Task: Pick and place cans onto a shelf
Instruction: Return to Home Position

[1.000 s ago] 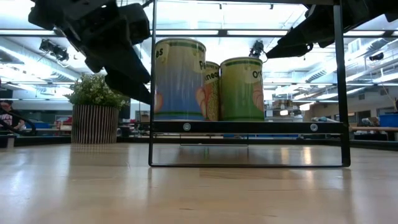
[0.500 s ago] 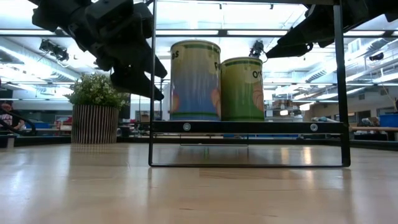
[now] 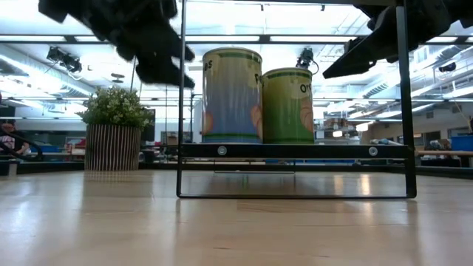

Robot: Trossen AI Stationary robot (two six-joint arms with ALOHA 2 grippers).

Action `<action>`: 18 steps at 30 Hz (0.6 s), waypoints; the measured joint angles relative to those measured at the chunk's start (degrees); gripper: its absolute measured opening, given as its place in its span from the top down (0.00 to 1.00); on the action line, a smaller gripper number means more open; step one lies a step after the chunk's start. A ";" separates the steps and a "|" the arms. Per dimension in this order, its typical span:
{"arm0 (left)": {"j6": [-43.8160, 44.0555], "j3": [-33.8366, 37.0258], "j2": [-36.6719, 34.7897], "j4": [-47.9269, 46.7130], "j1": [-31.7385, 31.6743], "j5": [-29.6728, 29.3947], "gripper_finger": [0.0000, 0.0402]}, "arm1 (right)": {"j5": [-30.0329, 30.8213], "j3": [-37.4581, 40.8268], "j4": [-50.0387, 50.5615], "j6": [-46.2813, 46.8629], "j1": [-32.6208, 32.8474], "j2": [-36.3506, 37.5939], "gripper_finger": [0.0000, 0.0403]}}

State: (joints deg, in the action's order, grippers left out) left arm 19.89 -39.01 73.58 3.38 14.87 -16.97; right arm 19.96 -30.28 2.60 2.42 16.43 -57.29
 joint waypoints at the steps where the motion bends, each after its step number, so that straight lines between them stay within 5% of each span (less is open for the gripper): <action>1: -1.28 0.04 -1.54 -0.35 -0.21 -0.23 0.04 | -0.06 0.46 -0.56 -0.01 0.00 0.31 0.09; 10: -11.52 0.07 -5.86 0.86 -3.24 -3.93 0.04 | 0.00 5.89 -7.09 -0.81 -0.87 4.22 0.09; 18: -19.49 0.09 -5.86 11.38 -6.92 -4.64 0.04 | 0.13 9.86 -10.56 -2.60 -1.76 7.97 0.09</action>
State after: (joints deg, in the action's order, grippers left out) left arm 0.40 -38.92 67.72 14.76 7.94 -21.61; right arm 20.10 -20.42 -7.96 -0.19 14.66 -49.32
